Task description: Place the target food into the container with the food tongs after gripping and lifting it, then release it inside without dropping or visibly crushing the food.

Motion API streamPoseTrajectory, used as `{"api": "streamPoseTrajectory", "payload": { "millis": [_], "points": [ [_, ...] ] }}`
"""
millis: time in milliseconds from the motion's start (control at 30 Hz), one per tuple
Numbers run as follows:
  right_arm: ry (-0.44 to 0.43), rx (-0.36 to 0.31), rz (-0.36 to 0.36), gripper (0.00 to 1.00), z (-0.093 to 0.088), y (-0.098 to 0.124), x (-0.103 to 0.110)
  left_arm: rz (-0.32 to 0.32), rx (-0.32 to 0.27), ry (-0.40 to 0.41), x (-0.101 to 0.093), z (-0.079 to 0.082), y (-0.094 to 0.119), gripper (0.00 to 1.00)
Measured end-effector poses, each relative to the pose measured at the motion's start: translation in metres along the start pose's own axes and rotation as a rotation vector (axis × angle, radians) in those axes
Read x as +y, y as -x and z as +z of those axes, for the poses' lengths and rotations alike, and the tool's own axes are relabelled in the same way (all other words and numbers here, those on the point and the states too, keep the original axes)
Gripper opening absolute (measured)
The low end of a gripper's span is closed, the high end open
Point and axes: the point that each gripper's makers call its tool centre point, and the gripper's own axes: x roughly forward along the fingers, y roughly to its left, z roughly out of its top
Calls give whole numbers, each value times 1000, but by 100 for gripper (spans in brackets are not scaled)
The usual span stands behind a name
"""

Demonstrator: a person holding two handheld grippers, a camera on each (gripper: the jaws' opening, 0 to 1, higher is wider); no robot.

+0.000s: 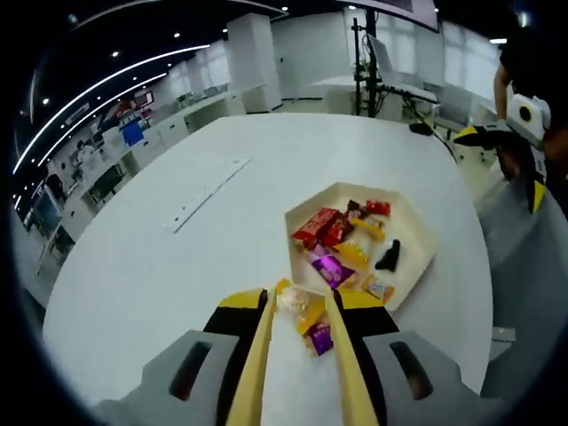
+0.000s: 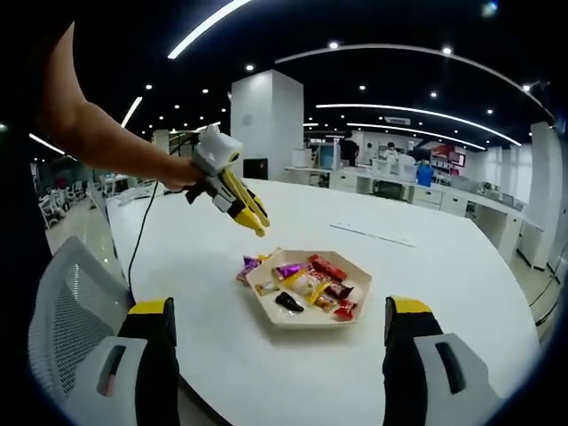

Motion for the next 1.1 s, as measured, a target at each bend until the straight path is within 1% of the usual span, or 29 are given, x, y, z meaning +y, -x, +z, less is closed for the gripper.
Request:
{"api": "streamPoseTrajectory", "payload": {
  "millis": [67,133,200,233,267,300,333,367,400,467,500,533,567,600,633,667,733,767,800,833,867,933,967,1000,1033,1100],
  "points": [
    [1,2,-1,96,0,0,0,-21,29,-40,-8,-10,-4,26],
    [-1,1,-3,96,0,0,0,-48,53,-47,-17,-18,-8,26],
    [-3,2,-2,96,-1,0,0,-121,59,-27,-30,-26,-12,26],
    [-2,4,-1,96,-1,0,0,-103,49,-20,-27,-27,-14,25],
    [-3,2,-1,96,0,0,0,-101,44,-15,-26,-28,-15,25],
    [-5,1,0,96,0,0,0,-115,36,-5,-27,-28,-15,26],
    [-6,1,-2,96,0,0,0,-134,43,2,-30,-30,-18,26],
    [-9,1,0,96,0,0,0,-121,63,-24,-26,-35,-20,26],
    [-9,1,0,96,0,0,0,-125,59,-28,-26,-35,-21,26],
    [-2,10,1,96,-2,-1,1,-150,56,6,-28,-38,-23,26],
    [3,12,2,96,-2,-1,1,-148,60,7,-26,-41,-24,26],
    [3,10,6,96,-2,-1,2,-150,89,47,-26,-48,-24,25],
    [3,12,6,96,-2,-1,2,-159,90,59,-27,-50,-24,25],
    [3,14,6,96,-3,-1,2,-174,87,65,-30,-51,-22,25],
    [2,10,6,96,-2,-1,2,-196,101,86,-37,-53,-18,25],
    [2,7,4,96,-1,0,1,-234,110,100,-45,-54,-13,25],
    [-3,5,0,96,-1,0,0,-236,123,73,-48,-56,-9,24],
    [-4,0,0,96,0,0,0,-236,114,35,-47,-56,-7,25],
    [-4,0,0,96,0,0,0,-243,111,29,-49,-55,-5,25],
    [-4,2,3,96,0,0,1,-251,87,-18,-50,-49,-3,25],
    [-3,2,4,96,0,0,1,-252,84,-36,-50,-48,-3,25],
    [-3,3,6,96,0,0,2,-210,108,-147,-45,-47,-4,26],
    [-4,3,6,96,0,0,2,-206,111,-207,-43,-47,-6,26],
    [-3,4,6,96,-1,-1,1,-233,121,-204,-48,-48,-10,26],
    [-1,5,7,96,-1,-1,2,-245,120,-192,-51,-47,-14,26],
    [4,9,7,96,-1,-1,2,-264,117,-197,-51,-46,-20,26]
  ]
}}
